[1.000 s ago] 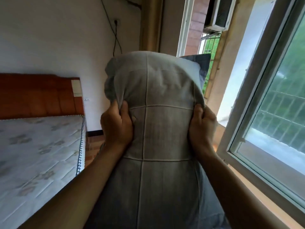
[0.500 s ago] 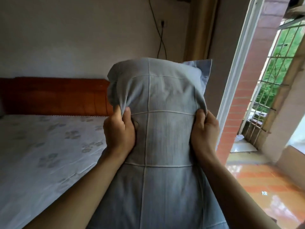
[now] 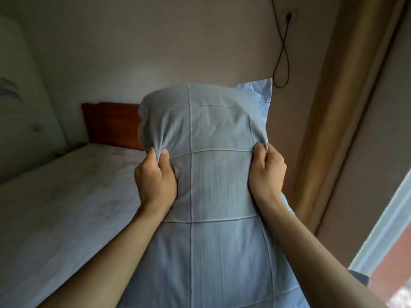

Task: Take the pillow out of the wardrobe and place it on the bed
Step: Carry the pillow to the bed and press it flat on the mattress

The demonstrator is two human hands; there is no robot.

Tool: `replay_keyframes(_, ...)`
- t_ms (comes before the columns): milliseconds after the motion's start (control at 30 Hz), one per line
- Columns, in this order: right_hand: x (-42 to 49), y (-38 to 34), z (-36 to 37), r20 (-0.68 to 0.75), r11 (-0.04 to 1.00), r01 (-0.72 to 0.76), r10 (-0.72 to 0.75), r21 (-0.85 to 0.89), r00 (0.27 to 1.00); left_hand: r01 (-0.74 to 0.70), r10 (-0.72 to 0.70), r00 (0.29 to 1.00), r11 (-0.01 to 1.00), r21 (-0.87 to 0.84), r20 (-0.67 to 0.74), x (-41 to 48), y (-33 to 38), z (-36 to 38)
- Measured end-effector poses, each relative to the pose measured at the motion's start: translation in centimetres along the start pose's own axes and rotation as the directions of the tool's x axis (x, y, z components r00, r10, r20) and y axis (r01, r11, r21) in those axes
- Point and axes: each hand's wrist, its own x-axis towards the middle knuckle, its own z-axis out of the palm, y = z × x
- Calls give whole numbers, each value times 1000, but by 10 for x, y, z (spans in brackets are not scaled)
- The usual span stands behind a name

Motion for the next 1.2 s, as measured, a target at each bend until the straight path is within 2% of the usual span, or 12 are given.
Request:
replay_keyframes(233,50,45,100,86,996,-12,4,86,996,19,-14,998,996,85,-67,55,-71,45)
replay_keyframes(467,105,81,236,180,995,28,-46,101,983,92,-71,983,988,122,-169,121,-175,90)
replay_keyframes(667,136,87,353,309,977,-7,-61,215,949,156,-100,958,967,200,-267,186,-245,94)
replay_keyframes(833,143,87,441,418,953,-38,-96,302,903,199,-121,933,959,204,-339,220,-298,83)
replay_keyframes(1033,146,96,549,576,911,-131,-131,391,807,234,-57,889,910,343,-455,252,-356,81)
replay_keyframes(1200,160,112,643,672,884,-180,-183,432,717,318,-23,841,830,459,-540,283,-407,98)
